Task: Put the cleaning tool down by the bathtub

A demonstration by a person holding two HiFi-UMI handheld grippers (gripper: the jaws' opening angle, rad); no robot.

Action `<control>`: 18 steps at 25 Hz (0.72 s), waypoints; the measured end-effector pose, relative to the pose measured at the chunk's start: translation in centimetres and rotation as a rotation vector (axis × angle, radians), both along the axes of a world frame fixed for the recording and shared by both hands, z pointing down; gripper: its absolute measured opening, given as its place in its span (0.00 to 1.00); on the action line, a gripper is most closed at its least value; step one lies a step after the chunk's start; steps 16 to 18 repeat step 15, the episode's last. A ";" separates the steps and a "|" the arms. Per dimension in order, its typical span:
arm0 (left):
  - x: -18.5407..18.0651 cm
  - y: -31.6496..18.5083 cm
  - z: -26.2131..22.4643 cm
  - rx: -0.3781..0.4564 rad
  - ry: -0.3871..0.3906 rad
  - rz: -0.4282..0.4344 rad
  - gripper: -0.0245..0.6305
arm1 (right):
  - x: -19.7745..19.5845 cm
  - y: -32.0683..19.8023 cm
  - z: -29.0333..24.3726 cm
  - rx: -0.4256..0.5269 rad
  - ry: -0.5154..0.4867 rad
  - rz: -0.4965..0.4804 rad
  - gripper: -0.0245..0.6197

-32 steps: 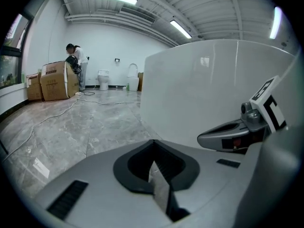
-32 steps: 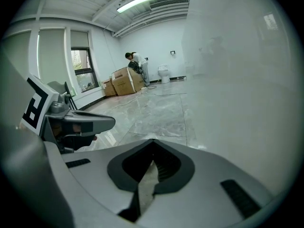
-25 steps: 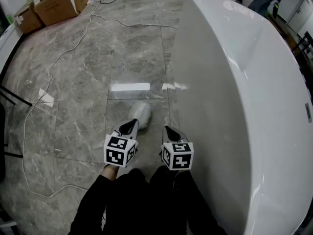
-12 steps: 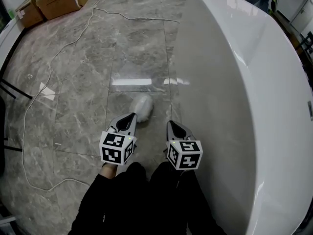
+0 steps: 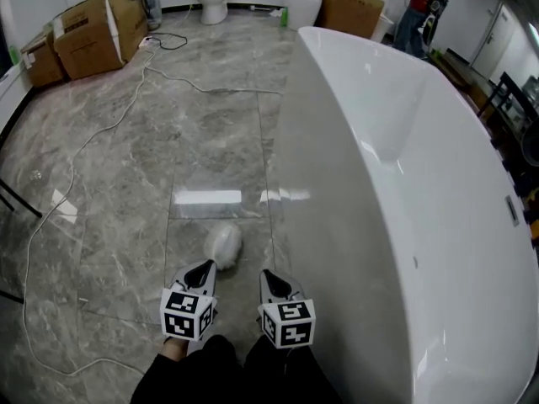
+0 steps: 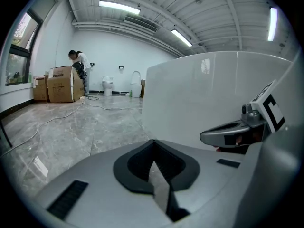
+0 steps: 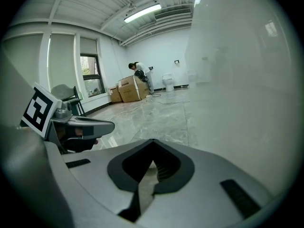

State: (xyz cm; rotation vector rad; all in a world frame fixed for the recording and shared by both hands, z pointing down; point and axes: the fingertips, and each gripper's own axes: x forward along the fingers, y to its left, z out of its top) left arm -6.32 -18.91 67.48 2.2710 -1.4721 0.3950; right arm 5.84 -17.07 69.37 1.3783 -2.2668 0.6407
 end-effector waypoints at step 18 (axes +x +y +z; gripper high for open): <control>0.7 -1.1 -0.4 0.030 0.034 -0.008 0.05 | 0.9 -0.9 -0.9 0.049 0.031 0.012 0.04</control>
